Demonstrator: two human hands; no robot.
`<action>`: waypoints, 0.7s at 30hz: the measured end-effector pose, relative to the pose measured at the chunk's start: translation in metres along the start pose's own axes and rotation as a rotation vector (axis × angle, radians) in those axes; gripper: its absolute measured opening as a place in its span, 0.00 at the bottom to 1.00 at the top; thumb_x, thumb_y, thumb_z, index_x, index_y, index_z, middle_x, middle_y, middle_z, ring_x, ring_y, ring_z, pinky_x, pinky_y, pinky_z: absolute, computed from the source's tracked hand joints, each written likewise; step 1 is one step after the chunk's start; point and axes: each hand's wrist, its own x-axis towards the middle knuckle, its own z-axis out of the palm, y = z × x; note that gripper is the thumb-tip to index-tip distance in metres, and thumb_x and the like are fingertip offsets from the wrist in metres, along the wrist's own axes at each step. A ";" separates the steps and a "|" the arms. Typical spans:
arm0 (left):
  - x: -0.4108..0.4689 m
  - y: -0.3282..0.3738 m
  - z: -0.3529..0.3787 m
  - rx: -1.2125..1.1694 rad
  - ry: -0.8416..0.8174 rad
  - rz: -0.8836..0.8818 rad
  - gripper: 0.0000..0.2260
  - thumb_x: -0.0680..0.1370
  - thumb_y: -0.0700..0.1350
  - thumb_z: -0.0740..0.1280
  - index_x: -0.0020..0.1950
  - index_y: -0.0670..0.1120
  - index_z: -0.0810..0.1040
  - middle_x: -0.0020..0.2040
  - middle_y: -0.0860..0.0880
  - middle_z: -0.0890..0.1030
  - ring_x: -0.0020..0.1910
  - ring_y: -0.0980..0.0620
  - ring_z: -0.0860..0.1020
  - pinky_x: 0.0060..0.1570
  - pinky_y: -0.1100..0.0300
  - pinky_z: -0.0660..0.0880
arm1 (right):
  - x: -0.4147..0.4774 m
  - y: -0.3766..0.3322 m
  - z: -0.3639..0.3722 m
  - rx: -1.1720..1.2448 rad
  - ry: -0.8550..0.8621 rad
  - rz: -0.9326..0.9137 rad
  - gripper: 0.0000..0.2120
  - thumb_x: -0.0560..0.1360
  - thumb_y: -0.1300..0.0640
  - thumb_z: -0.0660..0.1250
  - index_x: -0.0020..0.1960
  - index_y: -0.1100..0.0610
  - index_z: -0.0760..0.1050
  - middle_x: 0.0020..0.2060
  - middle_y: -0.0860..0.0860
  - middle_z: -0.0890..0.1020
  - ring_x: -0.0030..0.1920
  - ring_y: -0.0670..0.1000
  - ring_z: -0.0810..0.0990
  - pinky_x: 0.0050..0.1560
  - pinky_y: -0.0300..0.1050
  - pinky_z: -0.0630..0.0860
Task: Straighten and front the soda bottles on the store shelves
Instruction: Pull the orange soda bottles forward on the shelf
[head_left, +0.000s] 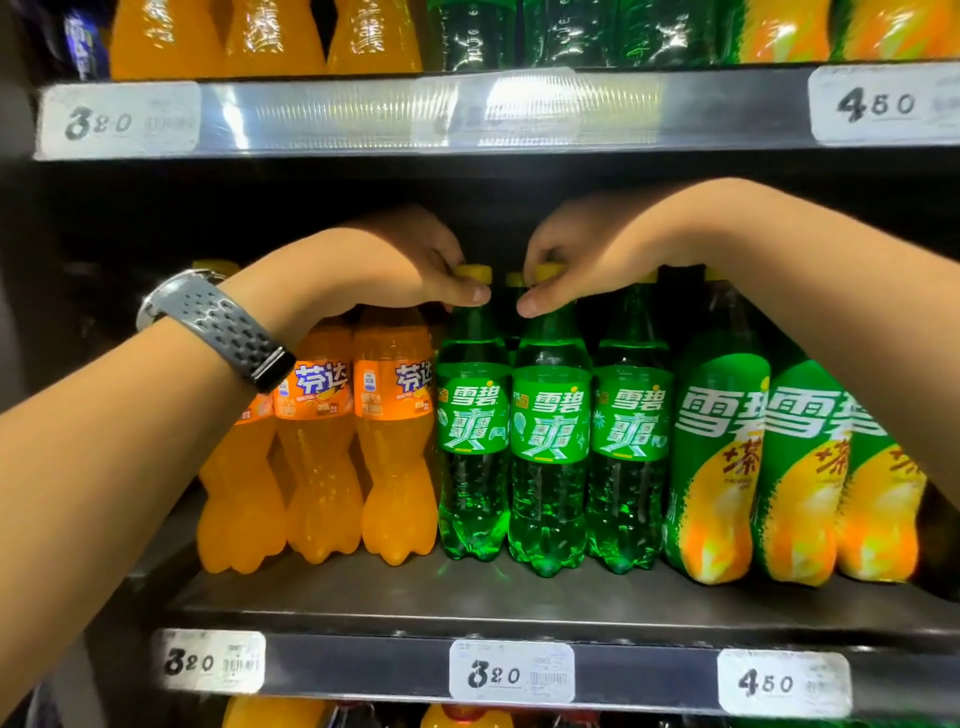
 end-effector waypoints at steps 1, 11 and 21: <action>-0.004 0.001 -0.001 0.000 0.014 0.003 0.18 0.73 0.59 0.69 0.54 0.47 0.81 0.51 0.48 0.82 0.49 0.48 0.79 0.54 0.50 0.76 | 0.000 -0.003 -0.001 -0.005 0.015 0.010 0.23 0.66 0.31 0.67 0.51 0.47 0.77 0.47 0.46 0.81 0.47 0.50 0.79 0.53 0.55 0.78; -0.042 -0.044 -0.033 0.357 0.123 -0.154 0.16 0.81 0.53 0.59 0.65 0.48 0.74 0.60 0.44 0.78 0.55 0.45 0.75 0.58 0.51 0.73 | 0.032 -0.071 0.004 0.188 0.219 -0.127 0.26 0.76 0.42 0.64 0.70 0.50 0.65 0.63 0.48 0.75 0.60 0.52 0.75 0.63 0.51 0.72; -0.053 -0.067 -0.030 0.439 0.094 -0.069 0.25 0.77 0.58 0.64 0.70 0.47 0.69 0.64 0.45 0.76 0.60 0.44 0.74 0.52 0.56 0.70 | 0.052 -0.097 0.011 0.175 0.231 -0.144 0.11 0.78 0.55 0.63 0.55 0.58 0.80 0.45 0.52 0.84 0.44 0.52 0.81 0.45 0.44 0.75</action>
